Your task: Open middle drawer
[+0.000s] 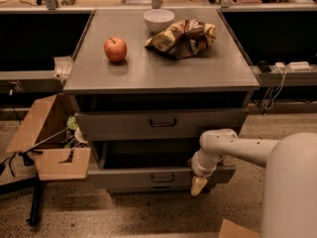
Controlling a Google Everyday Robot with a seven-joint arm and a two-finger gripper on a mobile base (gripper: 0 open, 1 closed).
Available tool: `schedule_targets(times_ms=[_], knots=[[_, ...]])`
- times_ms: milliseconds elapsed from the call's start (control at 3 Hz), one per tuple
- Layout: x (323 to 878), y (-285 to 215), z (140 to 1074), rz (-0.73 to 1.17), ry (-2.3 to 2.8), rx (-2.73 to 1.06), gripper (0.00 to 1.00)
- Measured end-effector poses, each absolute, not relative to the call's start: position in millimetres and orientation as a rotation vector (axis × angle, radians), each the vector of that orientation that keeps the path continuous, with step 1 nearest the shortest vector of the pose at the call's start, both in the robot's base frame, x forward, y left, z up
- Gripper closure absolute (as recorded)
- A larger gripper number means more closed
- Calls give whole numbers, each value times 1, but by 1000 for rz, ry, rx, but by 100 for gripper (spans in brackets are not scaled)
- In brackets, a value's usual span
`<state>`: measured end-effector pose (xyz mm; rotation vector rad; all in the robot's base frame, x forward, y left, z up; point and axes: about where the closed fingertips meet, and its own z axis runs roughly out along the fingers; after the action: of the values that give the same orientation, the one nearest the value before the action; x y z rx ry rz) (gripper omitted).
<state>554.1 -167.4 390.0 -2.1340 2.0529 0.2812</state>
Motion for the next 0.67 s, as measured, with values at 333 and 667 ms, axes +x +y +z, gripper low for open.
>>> schedule_targets(times_ms=[333,667], knots=[[554,-167,391,281,2053,-2134,49],[550,-168,392,279,2053,-2133,72]])
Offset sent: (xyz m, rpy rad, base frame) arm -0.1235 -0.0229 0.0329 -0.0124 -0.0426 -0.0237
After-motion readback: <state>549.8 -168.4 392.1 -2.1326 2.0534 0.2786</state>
